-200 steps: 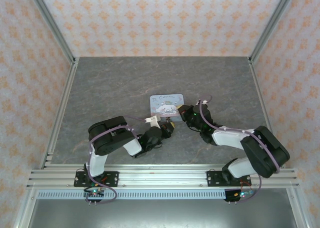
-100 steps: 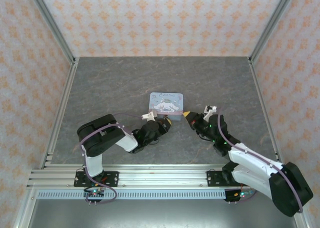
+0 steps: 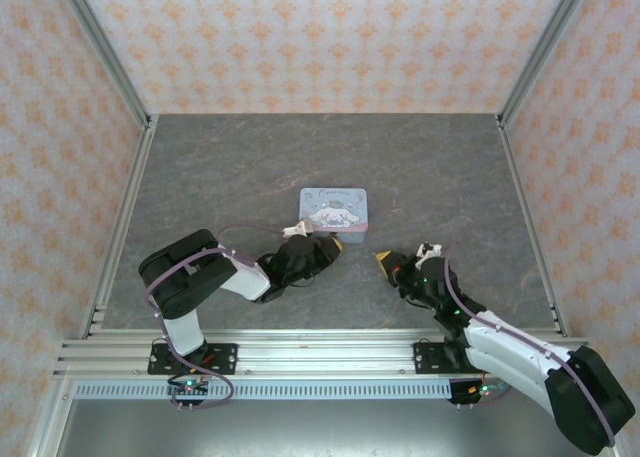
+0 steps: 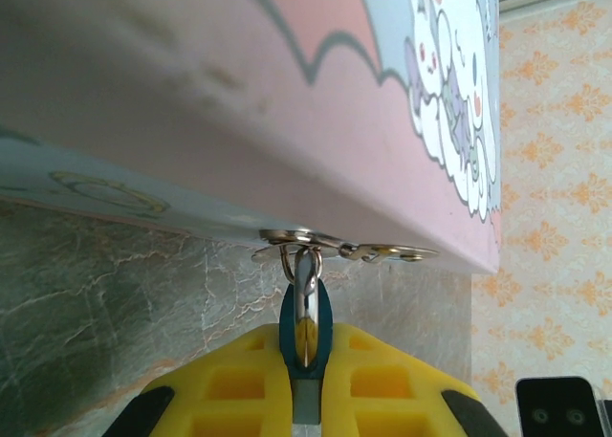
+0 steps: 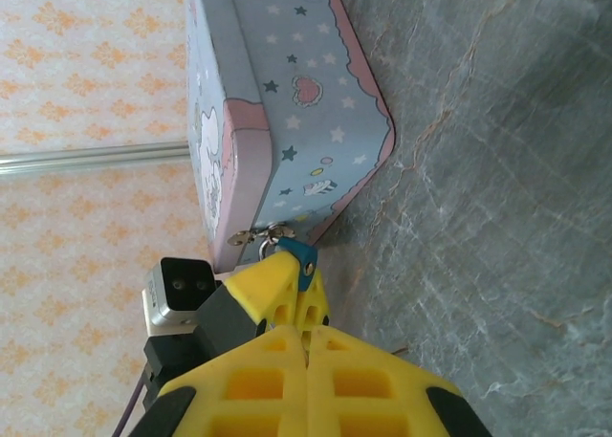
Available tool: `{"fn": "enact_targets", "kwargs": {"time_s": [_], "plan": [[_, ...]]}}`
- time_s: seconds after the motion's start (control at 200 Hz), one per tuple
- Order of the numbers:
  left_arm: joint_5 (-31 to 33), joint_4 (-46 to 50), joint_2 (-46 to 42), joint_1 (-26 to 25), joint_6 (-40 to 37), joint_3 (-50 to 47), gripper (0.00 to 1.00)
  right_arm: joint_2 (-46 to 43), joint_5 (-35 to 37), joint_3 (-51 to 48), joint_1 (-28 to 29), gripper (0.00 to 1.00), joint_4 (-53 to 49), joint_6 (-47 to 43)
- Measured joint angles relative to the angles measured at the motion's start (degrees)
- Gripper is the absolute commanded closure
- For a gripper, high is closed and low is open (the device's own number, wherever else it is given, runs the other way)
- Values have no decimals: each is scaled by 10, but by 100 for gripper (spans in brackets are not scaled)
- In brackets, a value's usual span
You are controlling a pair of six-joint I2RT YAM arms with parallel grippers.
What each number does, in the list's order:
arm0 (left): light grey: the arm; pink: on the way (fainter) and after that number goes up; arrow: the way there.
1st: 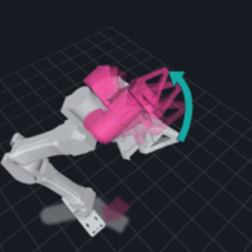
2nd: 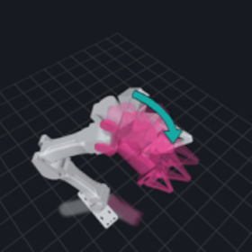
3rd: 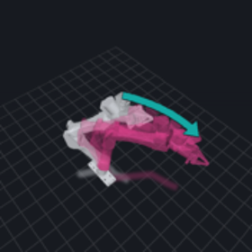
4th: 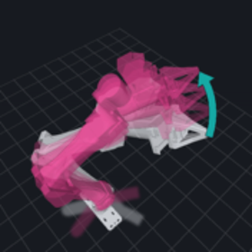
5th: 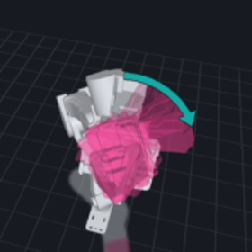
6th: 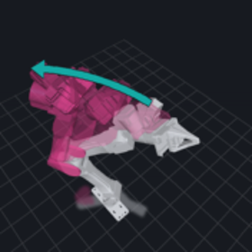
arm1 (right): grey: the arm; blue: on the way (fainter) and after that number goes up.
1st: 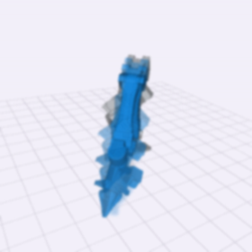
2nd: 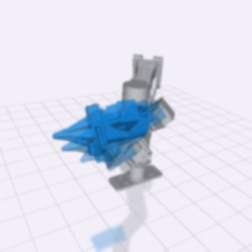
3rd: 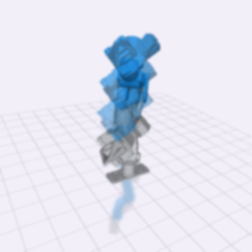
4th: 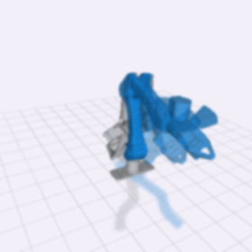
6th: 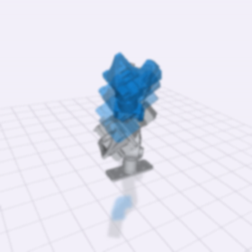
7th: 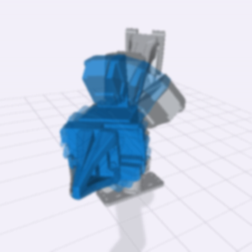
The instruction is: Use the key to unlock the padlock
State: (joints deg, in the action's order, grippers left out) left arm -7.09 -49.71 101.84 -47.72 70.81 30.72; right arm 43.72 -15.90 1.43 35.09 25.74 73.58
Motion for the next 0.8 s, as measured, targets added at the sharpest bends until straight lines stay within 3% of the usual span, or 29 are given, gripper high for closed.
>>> {"fn": "enact_targets", "kwargs": {"time_s": [0.19, 0.57, 0.801], "plan": [[-11, 0, -2, 4, 8, 0, 100, 52, 28, 7, 40, 100, 20, 8], [-13, 5, -43, 24, 12, -12, 100, 278, 43, 100, 102, 100, 145, 8], [-11, 7, -50, 35, 14, -21, 100, 338, 59, 104, 114, 100, 191, 14]]}}
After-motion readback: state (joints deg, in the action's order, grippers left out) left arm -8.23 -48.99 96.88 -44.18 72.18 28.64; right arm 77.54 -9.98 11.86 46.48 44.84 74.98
